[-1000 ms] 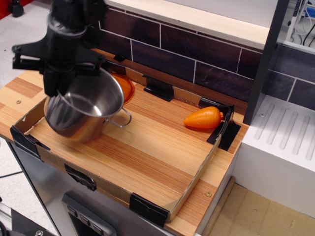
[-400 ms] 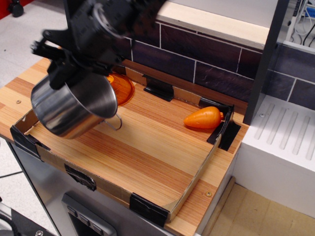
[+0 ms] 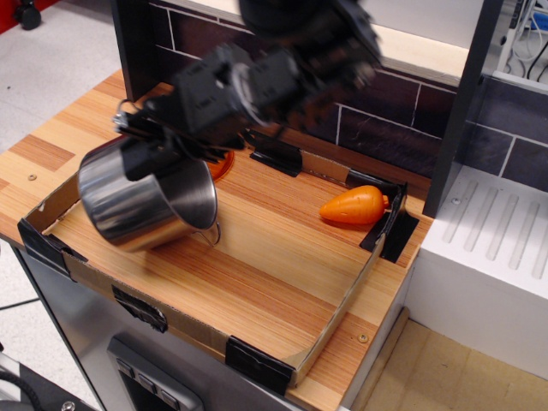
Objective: Topple metal pot
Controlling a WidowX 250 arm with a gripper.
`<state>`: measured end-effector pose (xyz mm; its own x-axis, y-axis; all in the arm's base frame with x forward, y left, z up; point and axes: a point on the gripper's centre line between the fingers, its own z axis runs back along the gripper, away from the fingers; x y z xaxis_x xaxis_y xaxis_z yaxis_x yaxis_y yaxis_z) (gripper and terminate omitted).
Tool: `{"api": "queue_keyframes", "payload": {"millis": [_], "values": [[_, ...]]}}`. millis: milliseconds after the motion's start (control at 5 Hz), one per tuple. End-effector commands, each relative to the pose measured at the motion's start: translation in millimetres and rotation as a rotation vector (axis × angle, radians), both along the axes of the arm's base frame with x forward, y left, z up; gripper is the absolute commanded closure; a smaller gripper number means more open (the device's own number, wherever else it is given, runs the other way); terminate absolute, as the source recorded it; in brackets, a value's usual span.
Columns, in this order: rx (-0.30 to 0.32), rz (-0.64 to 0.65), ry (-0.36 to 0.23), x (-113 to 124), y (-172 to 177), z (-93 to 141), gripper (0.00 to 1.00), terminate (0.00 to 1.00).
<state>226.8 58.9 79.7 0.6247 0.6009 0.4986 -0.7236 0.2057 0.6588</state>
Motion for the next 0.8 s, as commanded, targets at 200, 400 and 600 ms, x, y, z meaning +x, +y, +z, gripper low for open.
{"api": "queue_keyframes", "payload": {"millis": [200,400,600], "values": [[-0.086,0.003,-0.032,21.4,-33.2,1.1,0.00,0.00],[-0.121,0.004,-0.041,18.1,-38.9,6.5,0.00,0.00],[-0.169,0.006,-0.068,11.1,-43.7,14.0,0.00,0.00]]}}
